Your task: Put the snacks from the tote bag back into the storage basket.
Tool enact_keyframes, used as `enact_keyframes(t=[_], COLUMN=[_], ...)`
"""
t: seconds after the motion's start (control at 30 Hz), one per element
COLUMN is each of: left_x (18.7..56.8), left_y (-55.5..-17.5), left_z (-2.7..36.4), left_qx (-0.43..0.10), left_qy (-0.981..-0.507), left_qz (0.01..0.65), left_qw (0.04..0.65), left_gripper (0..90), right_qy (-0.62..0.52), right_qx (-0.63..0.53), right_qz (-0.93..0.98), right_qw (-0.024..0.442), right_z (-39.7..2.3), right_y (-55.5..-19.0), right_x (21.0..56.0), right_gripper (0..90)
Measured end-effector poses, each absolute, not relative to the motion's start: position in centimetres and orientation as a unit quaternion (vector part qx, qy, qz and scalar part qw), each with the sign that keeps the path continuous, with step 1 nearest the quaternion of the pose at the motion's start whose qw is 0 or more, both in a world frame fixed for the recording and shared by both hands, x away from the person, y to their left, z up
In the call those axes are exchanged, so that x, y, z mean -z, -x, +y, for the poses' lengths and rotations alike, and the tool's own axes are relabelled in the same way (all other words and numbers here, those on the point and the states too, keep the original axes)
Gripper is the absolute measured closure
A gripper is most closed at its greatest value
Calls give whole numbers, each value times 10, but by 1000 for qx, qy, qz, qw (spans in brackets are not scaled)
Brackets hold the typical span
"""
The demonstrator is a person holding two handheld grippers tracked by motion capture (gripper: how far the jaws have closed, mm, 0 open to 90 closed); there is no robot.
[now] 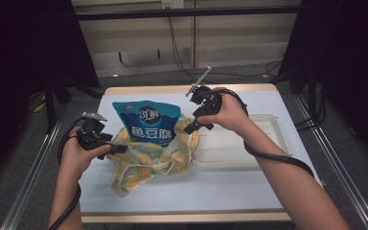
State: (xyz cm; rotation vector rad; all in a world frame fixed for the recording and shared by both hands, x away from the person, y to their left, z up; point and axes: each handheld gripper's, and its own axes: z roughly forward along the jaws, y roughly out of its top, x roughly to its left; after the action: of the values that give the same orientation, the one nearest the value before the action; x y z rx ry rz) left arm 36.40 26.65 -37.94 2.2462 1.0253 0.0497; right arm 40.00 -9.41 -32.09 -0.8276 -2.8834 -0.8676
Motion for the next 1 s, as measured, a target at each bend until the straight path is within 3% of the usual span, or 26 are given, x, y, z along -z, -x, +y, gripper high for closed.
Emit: enact_keyframes(t=[1.0], left_x=[382], left_y=[-365], left_z=[261], left_qx=[-19], left_qy=[-863], left_qz=[384], left_qw=[328], left_gripper=[103], right_qy=[252], right_qx=[283], right_qz=[-925], right_qw=[28], right_z=[-63], right_y=[-406], right_x=[298], right_gripper=[207])
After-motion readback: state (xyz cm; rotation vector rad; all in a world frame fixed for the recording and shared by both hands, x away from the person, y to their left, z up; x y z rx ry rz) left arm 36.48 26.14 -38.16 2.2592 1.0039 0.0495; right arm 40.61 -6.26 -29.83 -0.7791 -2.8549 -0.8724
